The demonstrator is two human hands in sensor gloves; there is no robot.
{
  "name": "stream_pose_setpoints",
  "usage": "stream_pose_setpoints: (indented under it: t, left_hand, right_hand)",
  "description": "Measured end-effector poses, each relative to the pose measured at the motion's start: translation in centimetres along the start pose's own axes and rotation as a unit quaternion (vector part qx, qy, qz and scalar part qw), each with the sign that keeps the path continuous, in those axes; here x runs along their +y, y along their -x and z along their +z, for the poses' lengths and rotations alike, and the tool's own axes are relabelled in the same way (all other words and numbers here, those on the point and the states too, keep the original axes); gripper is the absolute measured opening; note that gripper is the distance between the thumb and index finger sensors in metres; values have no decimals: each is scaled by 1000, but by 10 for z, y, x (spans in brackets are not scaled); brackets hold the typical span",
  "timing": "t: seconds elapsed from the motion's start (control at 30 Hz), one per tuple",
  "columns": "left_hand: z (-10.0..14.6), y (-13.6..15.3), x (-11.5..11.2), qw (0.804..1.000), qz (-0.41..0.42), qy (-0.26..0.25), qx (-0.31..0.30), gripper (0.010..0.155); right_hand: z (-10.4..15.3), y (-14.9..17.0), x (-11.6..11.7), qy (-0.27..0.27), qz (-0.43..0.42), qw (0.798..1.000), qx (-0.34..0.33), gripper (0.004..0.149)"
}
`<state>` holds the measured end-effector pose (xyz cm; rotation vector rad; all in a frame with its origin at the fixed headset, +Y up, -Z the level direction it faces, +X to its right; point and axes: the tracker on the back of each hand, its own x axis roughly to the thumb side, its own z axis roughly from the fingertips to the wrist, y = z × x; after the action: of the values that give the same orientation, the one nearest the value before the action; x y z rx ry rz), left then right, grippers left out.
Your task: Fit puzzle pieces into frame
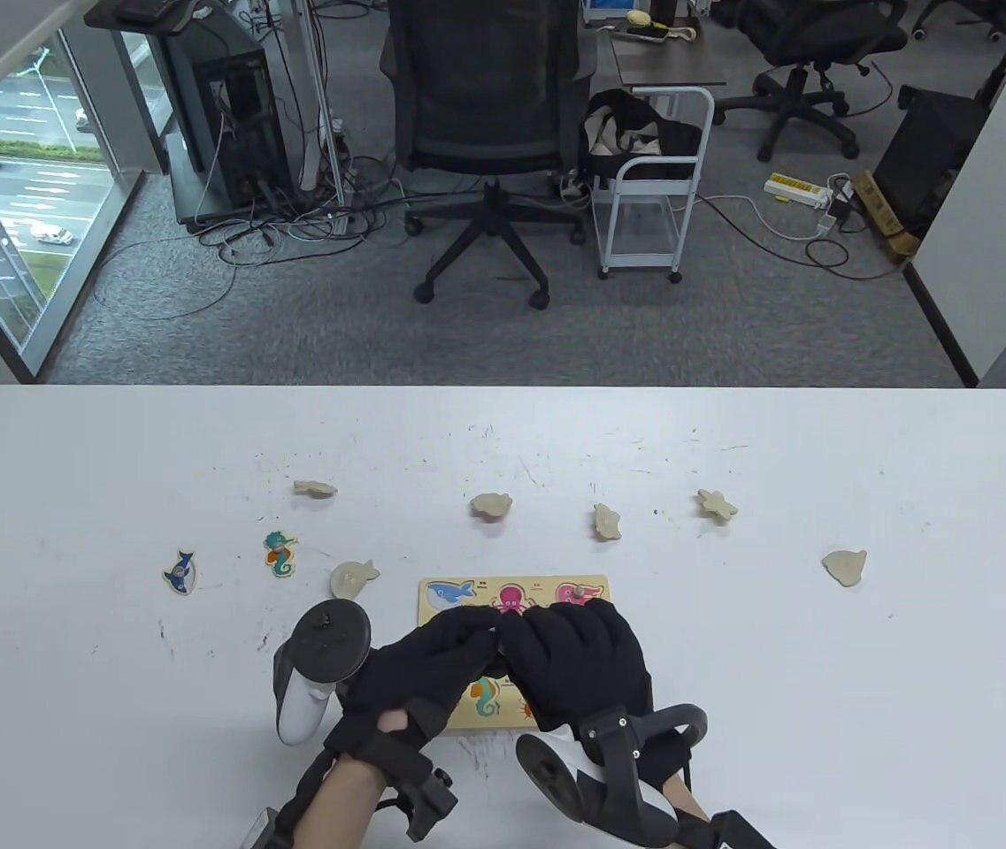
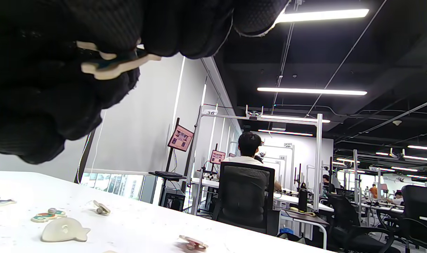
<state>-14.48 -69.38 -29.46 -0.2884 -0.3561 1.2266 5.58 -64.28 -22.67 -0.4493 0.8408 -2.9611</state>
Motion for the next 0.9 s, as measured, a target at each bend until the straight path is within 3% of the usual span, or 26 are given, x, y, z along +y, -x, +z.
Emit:
stream_pose_setpoints:
  t: [0.2,0.37,0.5,0.57,0.77,0.9]
  left_hand:
    - [0,-1,2,1000,-21,0,-11,54]
    - [3,-5,10,990,-125,-63,-9,57]
    - [11,-11,24,948,-277,-156,-2,59]
    - [16,-14,30,915,-350,-202,4,60]
    - [26,-15,49,831,-488,-265,37,66]
    - [29,-11,58,808,-516,-278,61,70]
  right_hand:
    - [-5,12,2,-27,-58,998,8,46]
    - [-9,25,4,-47,-65,996,32,45]
    - [-14,37,7,-63,-49,995,54,45]
    - [-18,44,11,-82,-35,994,68,45]
    - [-29,66,34,-147,-25,983,104,45]
    - [-39,75,57,-213,21,971,107,45]
